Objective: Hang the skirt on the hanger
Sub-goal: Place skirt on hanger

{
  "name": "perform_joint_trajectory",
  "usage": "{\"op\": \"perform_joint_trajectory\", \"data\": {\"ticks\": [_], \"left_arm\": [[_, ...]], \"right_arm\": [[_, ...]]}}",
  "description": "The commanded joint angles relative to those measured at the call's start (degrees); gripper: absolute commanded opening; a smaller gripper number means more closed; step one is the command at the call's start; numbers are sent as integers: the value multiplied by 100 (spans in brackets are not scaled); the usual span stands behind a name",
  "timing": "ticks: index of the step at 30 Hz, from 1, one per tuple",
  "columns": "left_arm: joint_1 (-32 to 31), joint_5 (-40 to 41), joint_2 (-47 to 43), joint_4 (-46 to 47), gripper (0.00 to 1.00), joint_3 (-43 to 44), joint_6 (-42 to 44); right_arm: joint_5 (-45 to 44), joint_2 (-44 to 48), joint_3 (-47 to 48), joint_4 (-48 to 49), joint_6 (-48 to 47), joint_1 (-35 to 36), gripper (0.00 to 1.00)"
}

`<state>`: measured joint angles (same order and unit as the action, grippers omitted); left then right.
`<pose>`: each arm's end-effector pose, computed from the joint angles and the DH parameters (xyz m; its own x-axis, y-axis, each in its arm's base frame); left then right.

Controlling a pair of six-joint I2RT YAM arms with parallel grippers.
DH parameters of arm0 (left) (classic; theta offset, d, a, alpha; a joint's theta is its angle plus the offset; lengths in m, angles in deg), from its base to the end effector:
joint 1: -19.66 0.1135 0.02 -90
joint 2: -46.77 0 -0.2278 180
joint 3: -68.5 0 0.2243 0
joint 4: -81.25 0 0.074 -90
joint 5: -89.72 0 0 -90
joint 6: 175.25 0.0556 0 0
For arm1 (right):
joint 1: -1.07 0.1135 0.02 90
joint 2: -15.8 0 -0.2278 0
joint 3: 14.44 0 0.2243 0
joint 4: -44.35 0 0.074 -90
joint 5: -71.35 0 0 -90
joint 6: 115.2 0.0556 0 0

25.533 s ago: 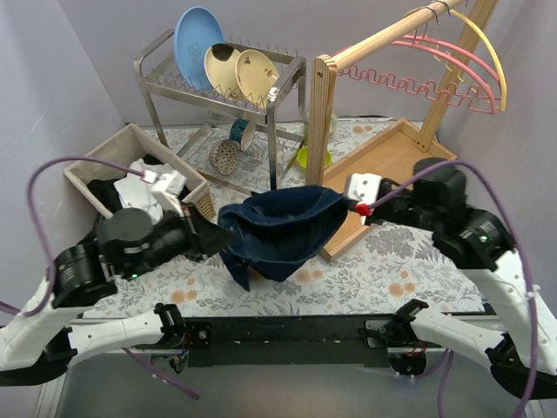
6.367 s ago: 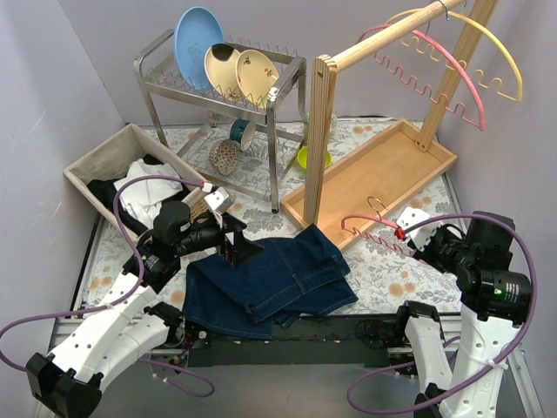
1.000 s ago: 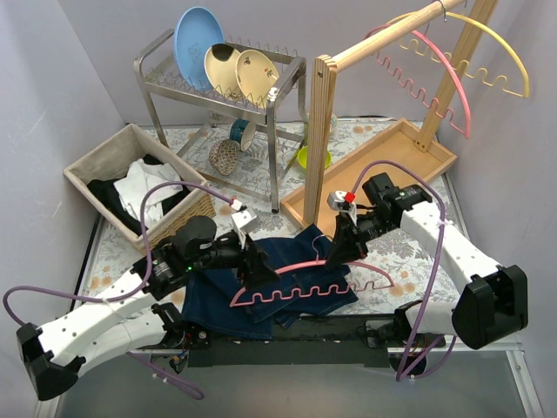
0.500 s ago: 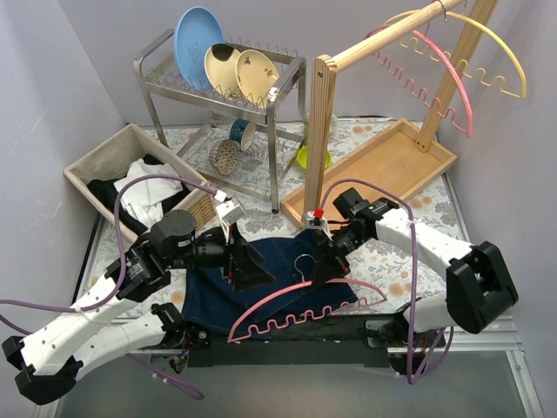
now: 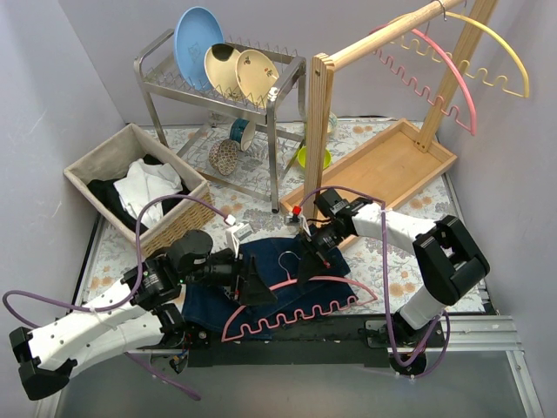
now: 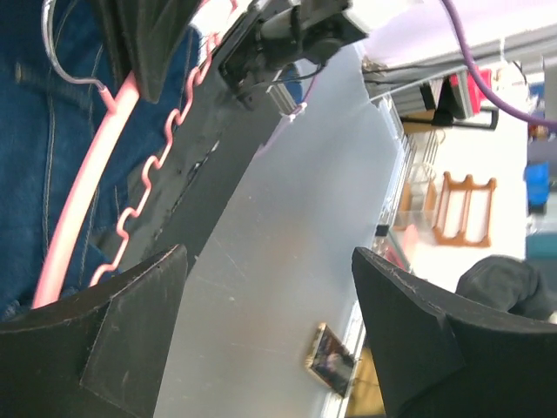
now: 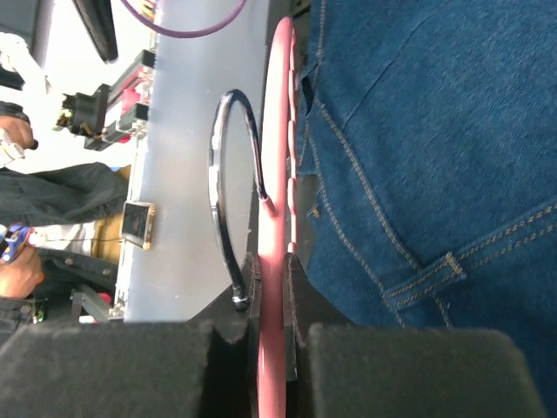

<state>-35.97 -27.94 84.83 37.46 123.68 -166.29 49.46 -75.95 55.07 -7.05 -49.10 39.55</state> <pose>0.0719 -0.1509 0.2646 -0.9930 -0.0980 0.0667 -0.1000 0.3905 -0.9152 0.1724 0.2029 0.1654 -0.5098 -0.5982 -0.6182 -0.7035 -0.1237 0.6999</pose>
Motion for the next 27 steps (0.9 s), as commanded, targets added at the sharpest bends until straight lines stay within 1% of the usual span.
{"op": "perform_joint_trajectory", "data": {"ticks": [1, 2, 5, 8, 10, 12, 13, 14, 17, 18, 20, 22, 26, 27], "left_arm": [[-210, 857, -255, -64, 78, -370, -957], [-246, 1024, -334, -169, 82, -406, -1080], [-360, 1350, -300, -398, 82, -381, -1423], [-562, 1561, -89, -582, 81, -380, -1643], [-798, 1649, 156, -574, 78, -450, -1757], [-983, 1956, 402, -679, 74, -424, -1959], [-1184, 2079, 464, -723, 73, -407, -2038], [-1291, 2368, 500, -758, 73, -372, -2152], [-1678, 2695, 553, -881, 73, -336, -2398], [-1757, 3044, 562, -960, 73, -353, -2478], [-1959, 3213, 553, -978, 73, -476, -2706], [-2178, 3442, 562, -935, 74, -651, -3119], [-2495, 3864, 859, -1066, 74, -723, -3734], [-2539, 3960, 948, -1240, 71, -697, -3831]], "right_arm": [[-464, 60, 14, 1161, 1350, 248, 1], [-544, 43, 14, 1214, 1431, 256, 1], [-677, -36, -29, 1443, 1704, 257, 1], [-668, -72, -108, 1663, 1906, 257, 1], [-616, -72, -170, 1715, 1942, 257, 1], [-624, 16, -231, 1821, 2029, 257, 1], [-633, 60, -301, 1882, 2065, 257, 1], [-642, 173, -354, 1952, 2126, 248, 1], [-642, 445, -556, 2137, 2223, 204, 1], [-624, 517, -609, 2268, 2301, 178, 1], [-563, 657, -741, 2435, 2346, 46, 1], [-545, 842, -934, 2629, 2407, 11, 1], [-527, 895, -1102, 2770, 2531, 10, 1], [-528, 878, -1119, 2753, 2522, 19, 1]]}}
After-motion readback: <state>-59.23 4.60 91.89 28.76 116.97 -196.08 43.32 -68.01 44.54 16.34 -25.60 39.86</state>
